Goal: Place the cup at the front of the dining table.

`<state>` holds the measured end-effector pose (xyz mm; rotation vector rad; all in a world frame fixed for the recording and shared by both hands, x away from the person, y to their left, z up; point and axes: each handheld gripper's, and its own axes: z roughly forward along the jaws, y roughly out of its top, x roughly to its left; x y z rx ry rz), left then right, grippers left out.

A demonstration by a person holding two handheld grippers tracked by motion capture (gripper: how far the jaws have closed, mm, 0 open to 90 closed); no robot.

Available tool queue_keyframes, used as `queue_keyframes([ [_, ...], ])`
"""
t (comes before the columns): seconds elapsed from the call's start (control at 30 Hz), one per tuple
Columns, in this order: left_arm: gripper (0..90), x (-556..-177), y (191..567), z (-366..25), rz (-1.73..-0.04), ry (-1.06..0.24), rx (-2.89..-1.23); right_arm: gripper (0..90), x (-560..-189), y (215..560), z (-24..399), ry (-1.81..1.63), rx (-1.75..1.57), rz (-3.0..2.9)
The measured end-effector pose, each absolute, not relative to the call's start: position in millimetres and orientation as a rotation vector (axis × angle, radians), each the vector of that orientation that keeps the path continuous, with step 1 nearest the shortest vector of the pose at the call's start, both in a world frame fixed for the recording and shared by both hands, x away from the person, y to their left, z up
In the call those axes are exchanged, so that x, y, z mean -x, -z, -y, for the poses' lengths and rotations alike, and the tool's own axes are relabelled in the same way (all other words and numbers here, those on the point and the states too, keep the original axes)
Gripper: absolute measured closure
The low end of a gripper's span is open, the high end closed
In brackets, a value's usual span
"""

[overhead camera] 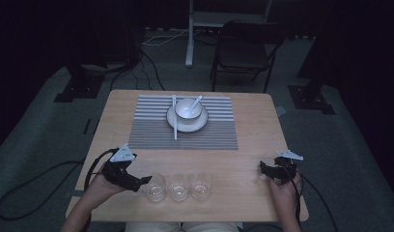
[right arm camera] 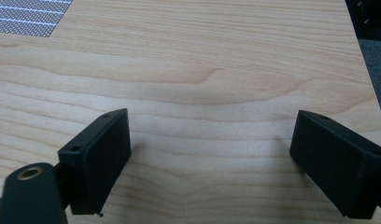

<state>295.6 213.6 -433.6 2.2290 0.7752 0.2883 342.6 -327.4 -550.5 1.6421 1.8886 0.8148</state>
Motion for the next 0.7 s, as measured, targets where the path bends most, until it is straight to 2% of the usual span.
queue_keyframes([
  [0.7,0.0,-319.2,424.3,-119.8,-0.552,-0.206,-2.373,11.8,-342.4,550.4,327.4,-0.815,-1.643,-1.888],
])
